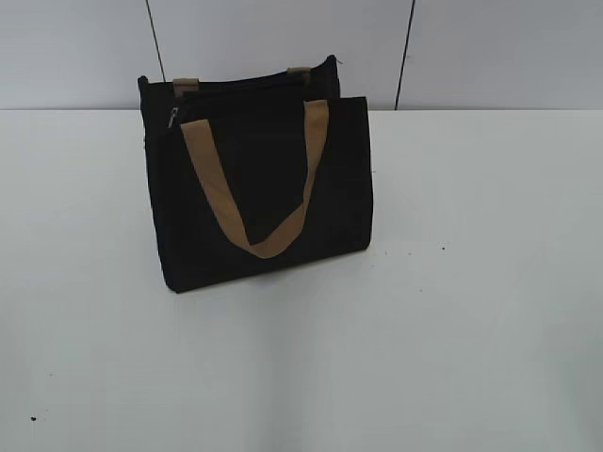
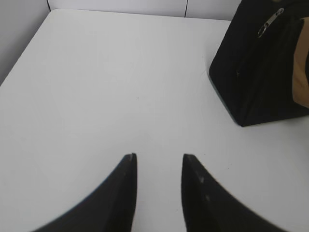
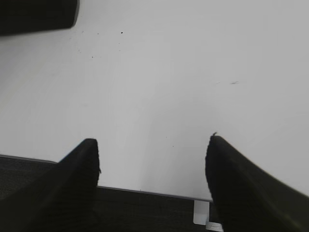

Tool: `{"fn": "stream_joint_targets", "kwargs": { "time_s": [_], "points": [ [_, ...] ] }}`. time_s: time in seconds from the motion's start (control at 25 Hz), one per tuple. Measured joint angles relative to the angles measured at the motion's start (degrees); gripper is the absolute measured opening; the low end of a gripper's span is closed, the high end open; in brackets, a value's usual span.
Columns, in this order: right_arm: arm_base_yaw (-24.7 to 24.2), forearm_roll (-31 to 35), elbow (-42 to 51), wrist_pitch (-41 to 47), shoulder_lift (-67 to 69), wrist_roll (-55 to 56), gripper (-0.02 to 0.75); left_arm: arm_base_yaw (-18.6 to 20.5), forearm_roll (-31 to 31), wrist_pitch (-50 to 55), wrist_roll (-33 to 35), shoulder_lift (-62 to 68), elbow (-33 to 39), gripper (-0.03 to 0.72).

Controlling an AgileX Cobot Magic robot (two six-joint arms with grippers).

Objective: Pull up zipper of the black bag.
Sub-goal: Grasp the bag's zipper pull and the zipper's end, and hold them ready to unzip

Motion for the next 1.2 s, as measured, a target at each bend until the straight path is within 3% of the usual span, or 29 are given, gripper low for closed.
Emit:
{"fn": "stream_joint_targets", "kwargs": {
  "time_s": [0.56,0.64,0.76,0.84,1.2],
  "points": [
    [0.0,0.0,0.0,0.0,0.0,0.0,0.525,0.0,-0.47,0.0,0.0,0.0,0.0,0.251],
    [0.0,0.0,0.0,0.0,0.0,0.0,0.525,0.0,-0.47,-0.02,0.0,0.38,0.0,0.318],
    [0.0,0.0,0.0,0.0,0.0,0.0,0.525,0.0,-0.62,-0.31,0.0,2.98,0.0,0.515],
    [0.0,0.0,0.0,0.0,0.0,0.0,0.525,0.0,-1.48,-1.31,-0.04,5.8,-0.29,0.587],
    [0.0,0.0,0.0,0.0,0.0,0.0,0.525,0.0,-12.24,-22.78,5.78,25.7,-0.62,0.575]
  ]
}}
